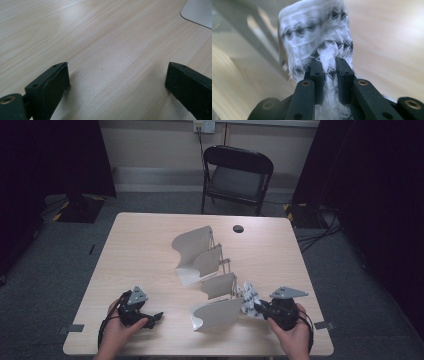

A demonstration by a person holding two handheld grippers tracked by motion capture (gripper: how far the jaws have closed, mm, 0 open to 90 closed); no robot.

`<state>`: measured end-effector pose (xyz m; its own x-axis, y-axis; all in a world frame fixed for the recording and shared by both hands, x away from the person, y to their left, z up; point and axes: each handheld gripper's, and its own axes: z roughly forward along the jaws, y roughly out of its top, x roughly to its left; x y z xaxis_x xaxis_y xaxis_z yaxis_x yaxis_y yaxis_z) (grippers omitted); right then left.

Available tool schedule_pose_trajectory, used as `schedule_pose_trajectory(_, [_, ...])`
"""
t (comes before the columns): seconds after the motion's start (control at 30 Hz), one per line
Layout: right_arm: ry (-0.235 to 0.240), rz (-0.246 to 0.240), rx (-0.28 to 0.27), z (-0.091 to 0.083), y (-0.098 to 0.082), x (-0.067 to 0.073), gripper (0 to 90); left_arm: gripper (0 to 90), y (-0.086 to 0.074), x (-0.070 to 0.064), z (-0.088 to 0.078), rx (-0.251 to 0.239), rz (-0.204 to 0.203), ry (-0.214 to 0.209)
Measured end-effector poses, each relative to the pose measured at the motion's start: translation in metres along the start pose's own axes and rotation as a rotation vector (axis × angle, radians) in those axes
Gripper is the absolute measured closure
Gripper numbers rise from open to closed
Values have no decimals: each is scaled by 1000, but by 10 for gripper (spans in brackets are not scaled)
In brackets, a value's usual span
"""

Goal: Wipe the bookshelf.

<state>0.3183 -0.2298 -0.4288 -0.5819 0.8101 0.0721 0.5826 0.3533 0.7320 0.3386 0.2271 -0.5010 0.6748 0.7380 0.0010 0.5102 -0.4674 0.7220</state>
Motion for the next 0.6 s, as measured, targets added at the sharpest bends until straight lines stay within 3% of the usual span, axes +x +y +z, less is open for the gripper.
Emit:
schedule_pose_trajectory(0.13, [-25, -3, -70, -24, 26, -7, 783, 53, 0, 0, 0, 0, 0, 0])
schedule_pose_trajectory(0.3, [-24, -23, -148, -42, 55, -2, 783, 53, 0, 0, 0, 0, 0, 0])
schedule_pose_trajectory(0.43, [-6, -40, -139, -32, 60, 8, 783, 53, 0, 0, 0, 0, 0, 0])
schedule_pose_trajectory(0.6, [-1, -52, -64, -2, 43, 16, 783, 53, 0, 0, 0, 0, 1, 0])
